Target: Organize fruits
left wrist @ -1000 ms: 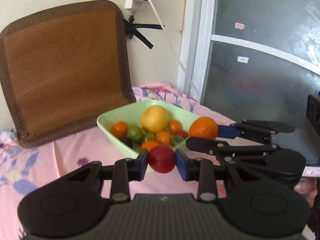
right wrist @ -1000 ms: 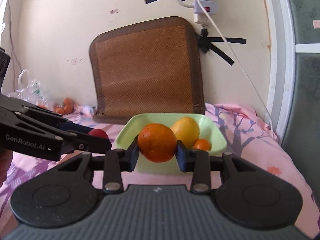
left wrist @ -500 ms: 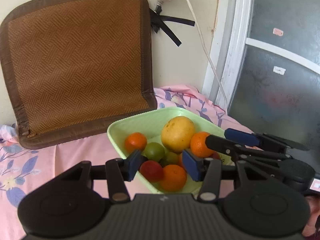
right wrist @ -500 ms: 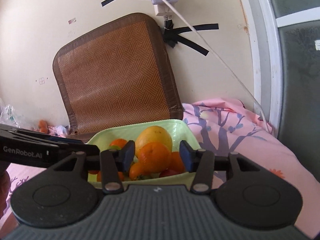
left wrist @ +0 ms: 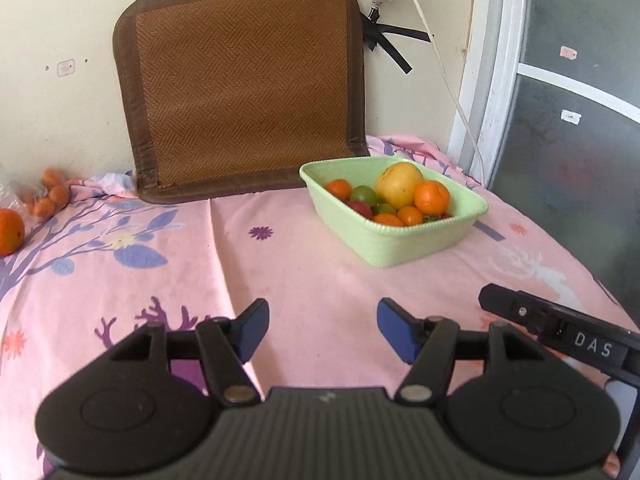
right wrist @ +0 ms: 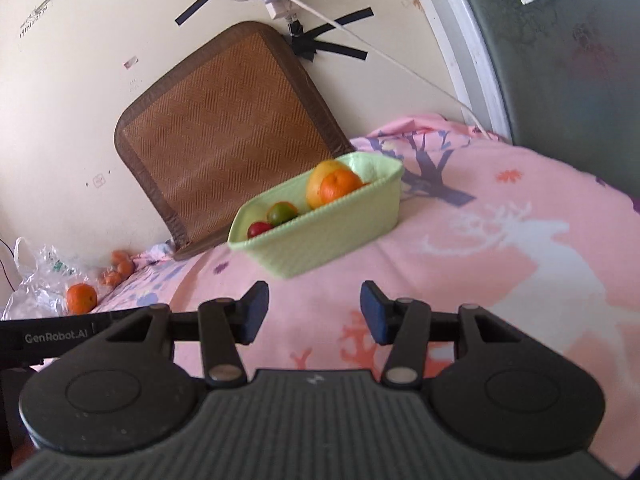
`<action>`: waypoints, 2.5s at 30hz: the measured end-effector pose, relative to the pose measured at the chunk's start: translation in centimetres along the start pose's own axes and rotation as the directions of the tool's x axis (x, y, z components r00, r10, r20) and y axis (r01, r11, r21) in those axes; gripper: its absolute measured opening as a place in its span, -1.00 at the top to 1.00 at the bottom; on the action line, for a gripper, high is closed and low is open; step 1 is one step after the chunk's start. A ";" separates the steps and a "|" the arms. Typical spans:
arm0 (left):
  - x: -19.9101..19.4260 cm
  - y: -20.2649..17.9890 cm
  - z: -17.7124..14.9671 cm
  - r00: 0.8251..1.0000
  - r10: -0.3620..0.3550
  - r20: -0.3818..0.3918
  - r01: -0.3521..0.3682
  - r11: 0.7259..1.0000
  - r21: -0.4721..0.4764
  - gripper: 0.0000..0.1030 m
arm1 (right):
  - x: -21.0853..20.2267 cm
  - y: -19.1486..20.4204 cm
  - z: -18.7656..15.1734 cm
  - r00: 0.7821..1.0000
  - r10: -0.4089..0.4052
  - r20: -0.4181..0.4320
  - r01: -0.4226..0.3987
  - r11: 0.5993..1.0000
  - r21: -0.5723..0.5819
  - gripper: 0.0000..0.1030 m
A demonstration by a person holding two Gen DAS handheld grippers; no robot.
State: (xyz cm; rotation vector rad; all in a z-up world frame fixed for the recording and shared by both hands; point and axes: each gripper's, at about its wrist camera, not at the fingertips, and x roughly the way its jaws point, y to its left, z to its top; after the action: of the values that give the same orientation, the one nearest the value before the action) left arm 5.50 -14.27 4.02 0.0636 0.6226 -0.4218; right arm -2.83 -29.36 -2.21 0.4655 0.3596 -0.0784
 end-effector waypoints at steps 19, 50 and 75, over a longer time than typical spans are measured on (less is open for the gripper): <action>-4.9 -0.4 -5.3 0.994 0.102 0.027 -0.103 0.994 0.039 -1.00 | -3.8 2.0 -3.3 0.998 -0.063 -0.003 0.063 0.997 0.052 -0.41; -4.8 -0.2 -5.5 0.981 0.188 0.036 -0.191 0.978 0.079 -1.00 | -3.2 2.3 -3.5 0.995 -0.094 0.027 0.093 0.994 0.049 -0.53; -5.2 -1.2 -6.0 0.976 0.216 0.030 -0.218 0.966 0.141 -1.00 | -3.7 2.9 -3.9 0.992 -0.111 0.052 0.109 0.993 0.037 -0.56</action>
State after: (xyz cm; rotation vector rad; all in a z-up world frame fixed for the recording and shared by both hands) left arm -2.09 -12.38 2.27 0.2635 0.5633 -0.2540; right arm -7.12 -25.08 -2.89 0.4758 0.3314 -0.2043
